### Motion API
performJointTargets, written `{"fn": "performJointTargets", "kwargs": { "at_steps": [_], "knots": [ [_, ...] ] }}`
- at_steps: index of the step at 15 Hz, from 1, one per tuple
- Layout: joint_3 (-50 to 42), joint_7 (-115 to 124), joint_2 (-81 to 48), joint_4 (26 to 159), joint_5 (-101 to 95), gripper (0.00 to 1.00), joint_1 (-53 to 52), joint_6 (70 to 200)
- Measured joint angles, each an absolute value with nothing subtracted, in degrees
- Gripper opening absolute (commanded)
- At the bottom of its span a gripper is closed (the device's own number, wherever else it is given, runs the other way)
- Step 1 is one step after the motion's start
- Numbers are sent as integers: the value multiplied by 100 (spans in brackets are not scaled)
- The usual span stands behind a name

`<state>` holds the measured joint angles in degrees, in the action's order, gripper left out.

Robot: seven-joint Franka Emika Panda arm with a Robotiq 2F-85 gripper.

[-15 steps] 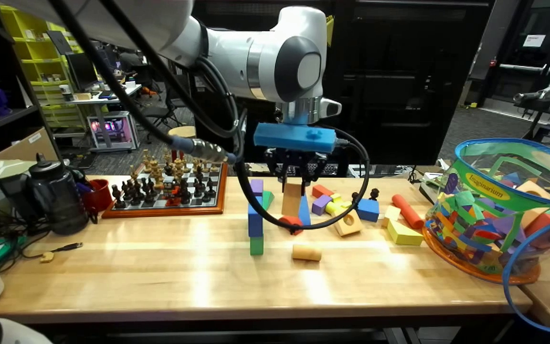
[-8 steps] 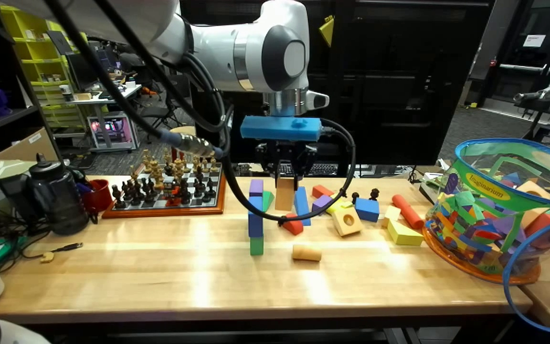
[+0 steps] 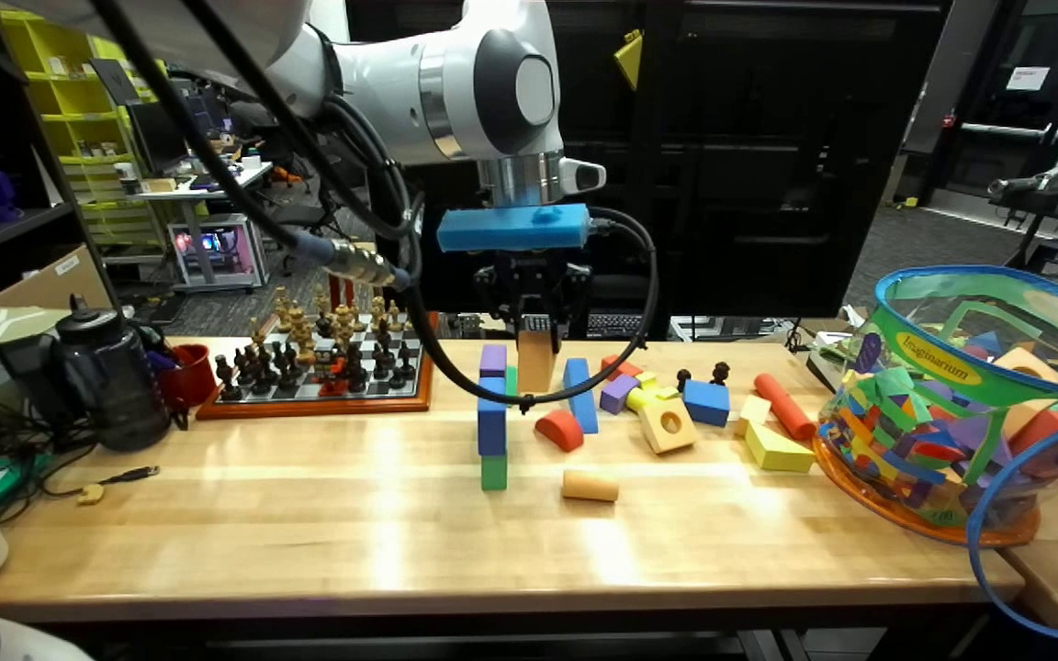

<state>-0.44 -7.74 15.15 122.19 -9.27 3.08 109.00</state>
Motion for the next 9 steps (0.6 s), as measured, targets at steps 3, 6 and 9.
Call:
{"fn": "performJointTargets", "kwargs": {
  "at_steps": [3, 6, 9],
  "knots": [
    [48, -661, 1512, 12220, -1073, 16, 263, 10884],
    [130, -556, 1511, 12221, -1221, 16, 207, 10870],
    [212, -474, 1511, 12221, -1339, 16, 162, 10861]
  ]
}}
